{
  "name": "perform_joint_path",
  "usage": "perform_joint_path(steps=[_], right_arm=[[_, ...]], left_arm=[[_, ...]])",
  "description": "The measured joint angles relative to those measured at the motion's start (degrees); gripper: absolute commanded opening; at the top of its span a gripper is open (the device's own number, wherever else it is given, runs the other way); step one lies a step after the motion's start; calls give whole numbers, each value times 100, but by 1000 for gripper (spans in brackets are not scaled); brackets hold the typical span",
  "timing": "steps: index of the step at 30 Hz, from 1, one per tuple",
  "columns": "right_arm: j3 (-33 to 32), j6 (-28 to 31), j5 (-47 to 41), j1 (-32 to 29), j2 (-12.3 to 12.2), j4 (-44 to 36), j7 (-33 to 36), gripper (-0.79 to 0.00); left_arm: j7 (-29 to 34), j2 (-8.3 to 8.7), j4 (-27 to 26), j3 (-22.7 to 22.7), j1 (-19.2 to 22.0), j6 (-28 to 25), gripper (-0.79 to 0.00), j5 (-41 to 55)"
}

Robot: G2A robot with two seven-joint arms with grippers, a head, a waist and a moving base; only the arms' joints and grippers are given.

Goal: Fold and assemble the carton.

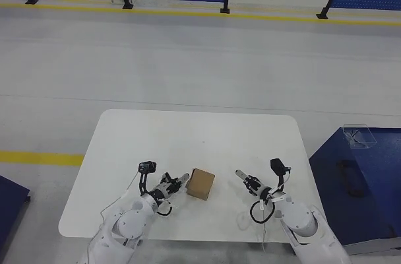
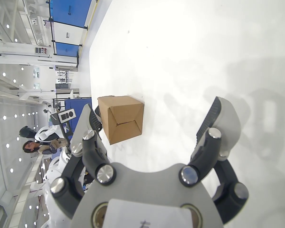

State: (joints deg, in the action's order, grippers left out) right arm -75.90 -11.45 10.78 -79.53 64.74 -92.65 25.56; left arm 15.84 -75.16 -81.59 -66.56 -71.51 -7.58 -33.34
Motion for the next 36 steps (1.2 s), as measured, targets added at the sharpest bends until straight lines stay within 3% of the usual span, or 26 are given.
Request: perform_joint_path(steps=[2,3,4,5,6,9,14,19,30,36], right_arm=[[-3,21,1,-8,1,16,17,0],[-4,32,2,-14,1,21,23,0],[-5,51,-1,-24,3,26,28,0],[-5,69,-6,-35,3,31,30,0],[-5,89,-10,-47,4,37,30,0],[6,149,-23,-90,9,73,20,0],[17,126,-26,-101,8,125,115,0],[17,127,-26,-101,8,123,112,0],[17,127,-26,-101,8,124,112,0],[17,127,-26,-101,8,124,112,0]], left_arm=[[-506,19,-484,-8,-247,46,0,-443],[-740,26,-709,16,-362,62,-74,-692],[-1054,32,-1002,92,-507,75,-382,-1082],[-1283,34,-1205,184,-604,78,-613,-1415],[-1496,34,-1373,298,-683,78,-785,-1767],[-1926,9,-1494,725,-713,191,-785,-2885],[-1544,-146,-863,1312,-161,798,-785,-3773],[-1257,-316,-379,1587,254,1192,-785,-3451],[-682,-415,-58,1760,400,1186,-785,-3548],[-1082,-449,-265,1699,315,1237,-785,-3510]])
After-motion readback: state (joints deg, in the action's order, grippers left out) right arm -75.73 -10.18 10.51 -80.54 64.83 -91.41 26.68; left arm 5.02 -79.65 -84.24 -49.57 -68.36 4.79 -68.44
